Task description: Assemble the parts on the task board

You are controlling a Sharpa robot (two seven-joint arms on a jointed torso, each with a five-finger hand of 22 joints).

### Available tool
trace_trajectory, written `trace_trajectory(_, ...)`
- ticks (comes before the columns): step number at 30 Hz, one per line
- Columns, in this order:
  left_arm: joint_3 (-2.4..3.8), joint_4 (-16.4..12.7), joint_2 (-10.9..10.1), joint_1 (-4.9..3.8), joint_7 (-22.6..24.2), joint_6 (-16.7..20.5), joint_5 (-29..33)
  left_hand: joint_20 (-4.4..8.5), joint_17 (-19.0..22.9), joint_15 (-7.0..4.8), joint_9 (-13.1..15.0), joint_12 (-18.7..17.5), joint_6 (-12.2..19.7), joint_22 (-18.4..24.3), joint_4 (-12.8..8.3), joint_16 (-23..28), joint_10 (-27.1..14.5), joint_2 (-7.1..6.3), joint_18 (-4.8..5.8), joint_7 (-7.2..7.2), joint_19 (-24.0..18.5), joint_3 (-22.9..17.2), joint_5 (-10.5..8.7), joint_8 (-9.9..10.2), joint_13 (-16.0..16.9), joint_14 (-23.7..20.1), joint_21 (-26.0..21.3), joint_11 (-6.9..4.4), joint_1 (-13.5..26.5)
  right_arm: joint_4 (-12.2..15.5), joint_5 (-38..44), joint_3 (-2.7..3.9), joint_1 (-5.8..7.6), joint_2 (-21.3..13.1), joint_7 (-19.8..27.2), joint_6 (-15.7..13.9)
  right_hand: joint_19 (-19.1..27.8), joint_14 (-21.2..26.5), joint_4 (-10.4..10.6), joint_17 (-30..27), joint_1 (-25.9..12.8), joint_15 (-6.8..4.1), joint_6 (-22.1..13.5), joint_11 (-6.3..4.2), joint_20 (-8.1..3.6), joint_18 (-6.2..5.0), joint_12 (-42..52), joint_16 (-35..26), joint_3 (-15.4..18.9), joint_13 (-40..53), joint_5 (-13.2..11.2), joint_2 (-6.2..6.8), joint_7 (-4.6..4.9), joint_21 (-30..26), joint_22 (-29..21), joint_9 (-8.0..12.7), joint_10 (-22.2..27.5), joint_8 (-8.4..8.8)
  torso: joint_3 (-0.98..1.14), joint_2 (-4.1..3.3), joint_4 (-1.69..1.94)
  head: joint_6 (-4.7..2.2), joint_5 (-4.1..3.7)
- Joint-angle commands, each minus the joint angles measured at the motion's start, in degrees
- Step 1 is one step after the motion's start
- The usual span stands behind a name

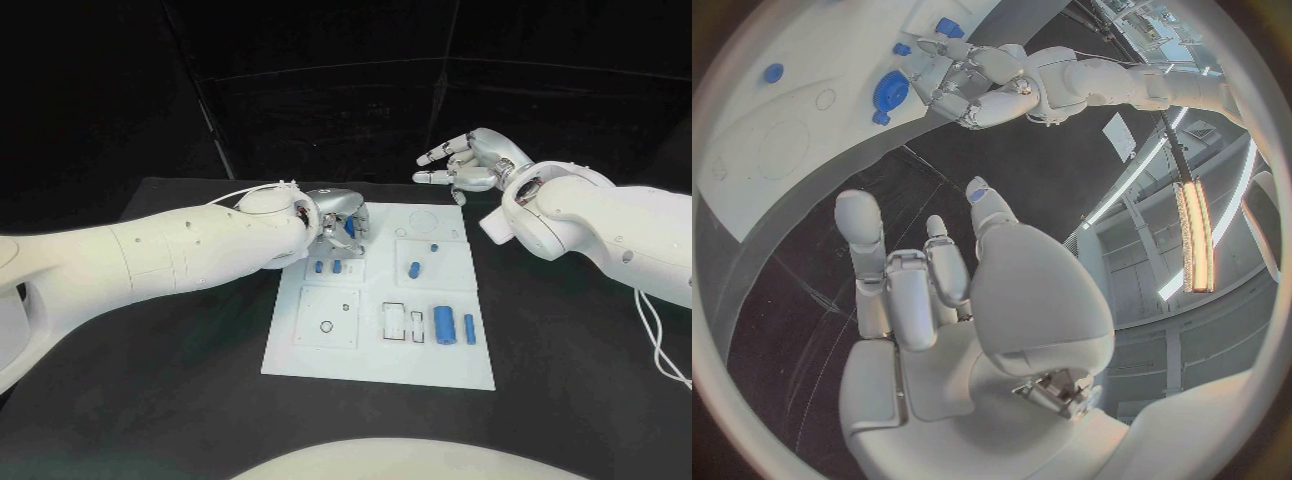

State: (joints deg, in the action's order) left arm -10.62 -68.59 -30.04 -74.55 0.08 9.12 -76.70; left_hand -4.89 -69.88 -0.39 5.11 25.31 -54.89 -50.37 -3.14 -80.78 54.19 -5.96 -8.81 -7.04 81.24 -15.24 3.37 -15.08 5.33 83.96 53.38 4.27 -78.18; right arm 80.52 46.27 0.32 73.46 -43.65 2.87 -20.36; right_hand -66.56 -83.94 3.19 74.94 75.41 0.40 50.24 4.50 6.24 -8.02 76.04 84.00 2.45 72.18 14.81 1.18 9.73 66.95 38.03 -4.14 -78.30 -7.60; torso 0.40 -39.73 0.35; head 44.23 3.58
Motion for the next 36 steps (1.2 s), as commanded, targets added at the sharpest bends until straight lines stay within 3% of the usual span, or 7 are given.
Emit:
trace_trajectory(1, 0.05, 0.8, 0.5, 0.04, 0.1, -1.6, -2.1, 0.06, 0.2, -0.35, -0.2, -0.4, -0.6, -0.3, -0.1, -0.3, 0.8, -0.03, 0.88, -0.07, 0.6, -0.5, -0.07, 0.5, -0.3, 1.8, 0.4, -0.04, 0.0, 0.2, 0.1, 0.05, 0.1, 0.0, 0.5, 0.1, -0.2, -3.1, 0.1, 0.4, 0.0, -0.46, -0.2, -0.04, -0.23, -0.84, 0.1, -0.2, 0.4, 0.0, 0.0, -0.5, -0.17, -0.4, 0.0, 0.1, 0.0, -0.26, -0.01, 0.05, -0.03, -0.01, -0.09)
trace_trajectory(22, 0.07, 4.0, 3.3, 0.58, -0.6, -4.5, -2.6, 0.31, 0.9, -0.58, -0.7, -2.3, -2.7, -2.3, -0.5, -0.1, 3.6, 0.42, 1.25, 0.03, 1.4, -2.9, -0.07, 1.3, -1.6, 2.0, 2.1, -0.3, 0.1, 0.3, 0.1, 0.05, 0.1, 0.1, 0.5, 0.1, -0.3, -3.1, 0.1, 0.5, 0.1, -0.46, -0.3, -0.05, -0.23, -0.82, 0.2, -0.2, 0.5, 0.1, 0.1, -0.59, -0.18, -0.3, 0.1, 0.1, -0.1, -0.31, 0.04, 0.07, 0.05, 0.21, -0.23)
trace_trajectory(36, 0.08, 4.7, 3.8, 0.82, -1.5, -5.7, -2.9, 0.55, 1.1, -0.89, -0.8, -3.5, -4.1, -3.2, -0.9, -0.2, 5.6, 0.96, 1.4, 0.1, 1.6, -5.3, -0.04, 1.8, -1.7, 2.1, 2.8, -0.63, 0.2, 0.3, 0.1, 0.05, 0.1, 0.2, 0.6, 0.2, -0.3, -3.1, 0.1, 0.5, 0.1, -0.46, -0.3, -0.05, -0.23, -0.82, 0.2, -0.2, 0.5, 0.1, 0.1, -0.61, -0.18, -0.3, 0.1, 0.1, -0.1, -0.32, 0.02, 0.07, 0.08, 0.3, -0.34)
